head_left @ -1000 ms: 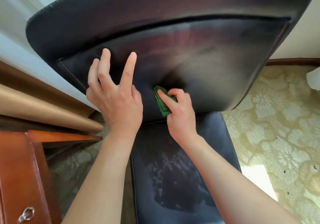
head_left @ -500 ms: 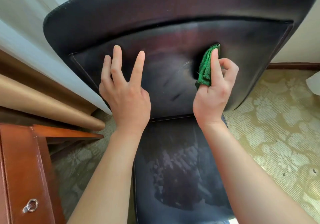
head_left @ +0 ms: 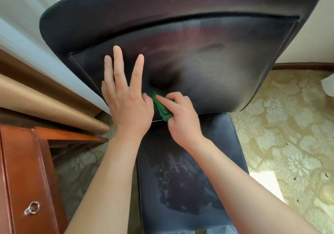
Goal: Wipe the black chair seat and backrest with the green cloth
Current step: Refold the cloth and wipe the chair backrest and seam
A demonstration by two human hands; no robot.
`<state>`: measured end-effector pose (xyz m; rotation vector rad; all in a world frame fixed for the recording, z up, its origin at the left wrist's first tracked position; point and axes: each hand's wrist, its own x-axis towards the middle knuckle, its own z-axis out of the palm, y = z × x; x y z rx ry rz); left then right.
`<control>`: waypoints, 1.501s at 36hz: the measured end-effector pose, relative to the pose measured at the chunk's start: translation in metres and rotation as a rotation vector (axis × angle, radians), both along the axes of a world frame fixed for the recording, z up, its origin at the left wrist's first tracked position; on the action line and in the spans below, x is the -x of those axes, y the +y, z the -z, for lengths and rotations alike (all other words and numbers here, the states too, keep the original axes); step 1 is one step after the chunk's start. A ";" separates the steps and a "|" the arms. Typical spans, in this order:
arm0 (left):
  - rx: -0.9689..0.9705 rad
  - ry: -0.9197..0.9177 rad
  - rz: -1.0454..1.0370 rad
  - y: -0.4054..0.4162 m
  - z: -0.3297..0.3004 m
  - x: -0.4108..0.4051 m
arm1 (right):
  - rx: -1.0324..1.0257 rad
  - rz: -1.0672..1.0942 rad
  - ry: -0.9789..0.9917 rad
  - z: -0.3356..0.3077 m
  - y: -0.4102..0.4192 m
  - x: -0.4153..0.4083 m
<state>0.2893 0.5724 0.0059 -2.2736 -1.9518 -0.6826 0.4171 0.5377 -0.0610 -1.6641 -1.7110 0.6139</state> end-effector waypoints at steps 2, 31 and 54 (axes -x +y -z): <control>0.001 -0.012 -0.005 -0.002 0.002 0.000 | 0.058 0.041 0.030 0.008 -0.015 -0.013; 0.143 -0.725 -0.402 -0.049 0.147 0.006 | 0.066 0.769 0.575 0.112 -0.002 -0.027; 0.206 -0.726 -0.428 -0.047 0.124 0.036 | -0.245 0.263 0.048 0.063 0.020 0.046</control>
